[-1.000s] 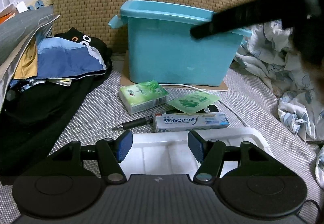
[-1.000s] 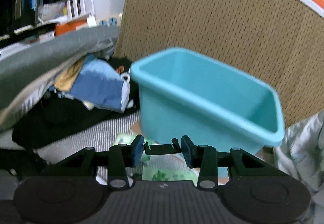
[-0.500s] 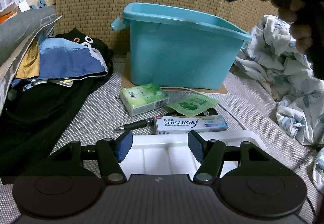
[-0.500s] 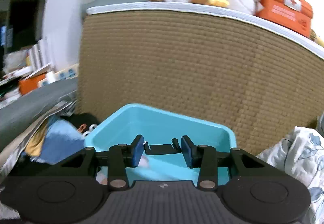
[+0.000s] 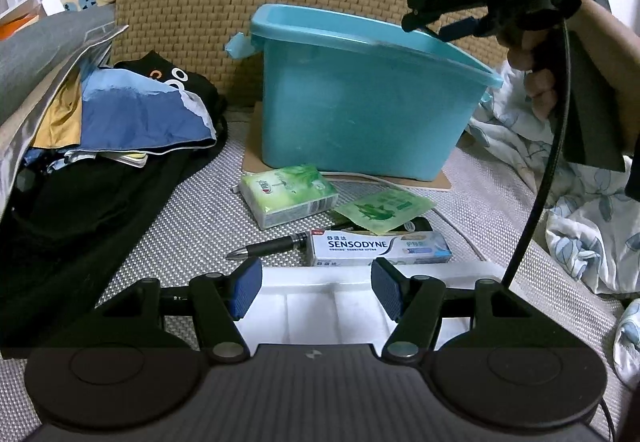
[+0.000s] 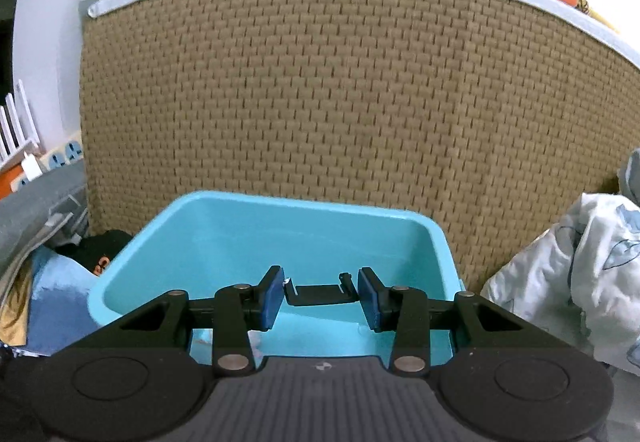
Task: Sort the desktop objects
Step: 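Lift the green pack with the right gripper and carry it over the teal bin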
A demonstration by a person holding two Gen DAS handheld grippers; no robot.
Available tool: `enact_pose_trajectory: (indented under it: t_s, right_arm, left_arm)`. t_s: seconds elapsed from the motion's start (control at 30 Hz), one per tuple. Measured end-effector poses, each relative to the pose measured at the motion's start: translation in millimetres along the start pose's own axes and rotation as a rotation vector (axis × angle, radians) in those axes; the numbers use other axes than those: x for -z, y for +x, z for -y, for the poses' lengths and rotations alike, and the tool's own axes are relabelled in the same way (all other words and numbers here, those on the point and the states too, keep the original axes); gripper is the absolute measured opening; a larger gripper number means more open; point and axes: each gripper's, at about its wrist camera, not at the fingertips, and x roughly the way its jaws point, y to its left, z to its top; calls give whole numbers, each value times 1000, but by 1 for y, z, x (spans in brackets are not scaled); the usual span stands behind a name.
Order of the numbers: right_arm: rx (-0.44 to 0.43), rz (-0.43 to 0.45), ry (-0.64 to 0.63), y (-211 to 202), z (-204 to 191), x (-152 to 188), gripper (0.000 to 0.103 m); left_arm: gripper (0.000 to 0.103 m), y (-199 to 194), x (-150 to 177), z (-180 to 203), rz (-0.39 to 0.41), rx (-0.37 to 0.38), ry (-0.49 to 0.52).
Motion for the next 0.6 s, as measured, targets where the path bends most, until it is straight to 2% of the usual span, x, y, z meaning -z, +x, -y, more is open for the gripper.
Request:
enact_pose_trajectory:
  t_s: [0.2,0.37,0.6]
  right_arm:
    - [4,-27,35,9,3,5,44]
    - [46,-34,61,14,6,14,44]
    - [40,-40,85,16,10,17,44]
  left_arm:
    - [64,-1,0,0,3,2,-2]
    - [64,-1,0,-1,2,9,-11]
    - [64,1,2,1,-6,4,-4]
